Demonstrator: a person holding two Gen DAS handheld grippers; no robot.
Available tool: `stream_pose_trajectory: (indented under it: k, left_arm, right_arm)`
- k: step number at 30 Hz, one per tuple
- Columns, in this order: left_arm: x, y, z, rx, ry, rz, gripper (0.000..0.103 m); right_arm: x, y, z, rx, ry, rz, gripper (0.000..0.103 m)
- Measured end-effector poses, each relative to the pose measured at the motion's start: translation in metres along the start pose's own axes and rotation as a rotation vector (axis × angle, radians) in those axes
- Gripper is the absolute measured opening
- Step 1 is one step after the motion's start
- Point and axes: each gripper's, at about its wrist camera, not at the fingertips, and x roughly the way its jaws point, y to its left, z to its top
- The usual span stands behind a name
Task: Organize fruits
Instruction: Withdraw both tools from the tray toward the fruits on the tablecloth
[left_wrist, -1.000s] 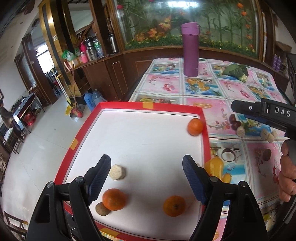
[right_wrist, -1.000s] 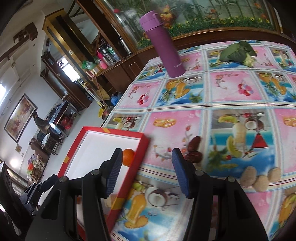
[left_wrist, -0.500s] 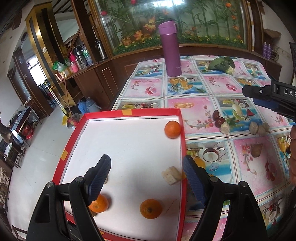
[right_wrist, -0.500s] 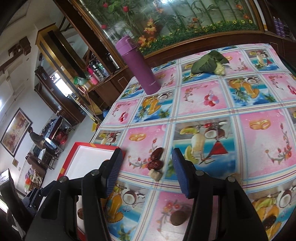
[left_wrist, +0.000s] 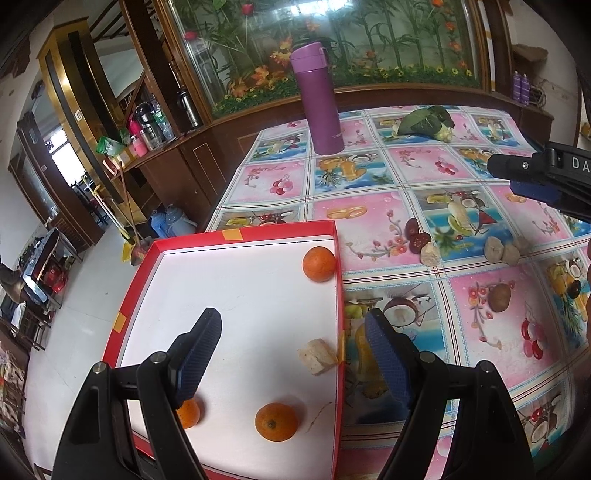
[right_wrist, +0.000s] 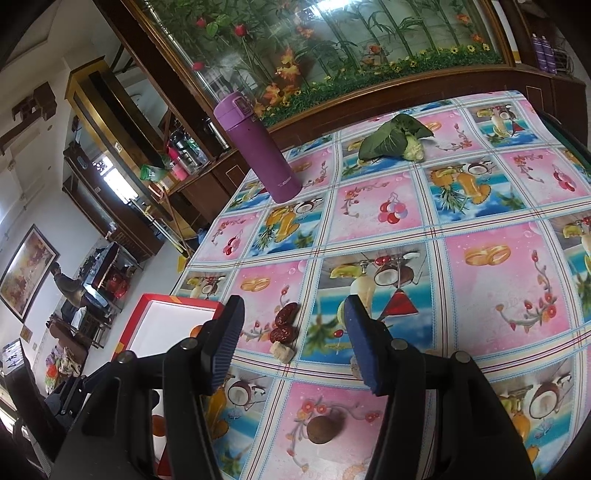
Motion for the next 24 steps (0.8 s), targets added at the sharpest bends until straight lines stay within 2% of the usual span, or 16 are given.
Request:
stream_pose_trajectory:
  k: [13, 19, 24]
  left_arm:
    - [-0.002, -0.011, 0.001, 0.028, -0.003, -0.014, 0.080]
    - [-0.002, -0.015, 0.004, 0.038, -0.009, -0.033, 0.080]
    - [0.000, -0.015, 0.001, 0.041, -0.008, -0.063, 0.080]
  right_arm:
    - [-0.015, -0.014, -0.002, 0.002, -0.028, -0.024, 0.058]
    - [-0.023, -0.035, -0.006, 0.030, -0.030, -0.065, 0.058]
    - [-0.058, -0.064, -0.024, 0.055, -0.051, -0.122, 0.058]
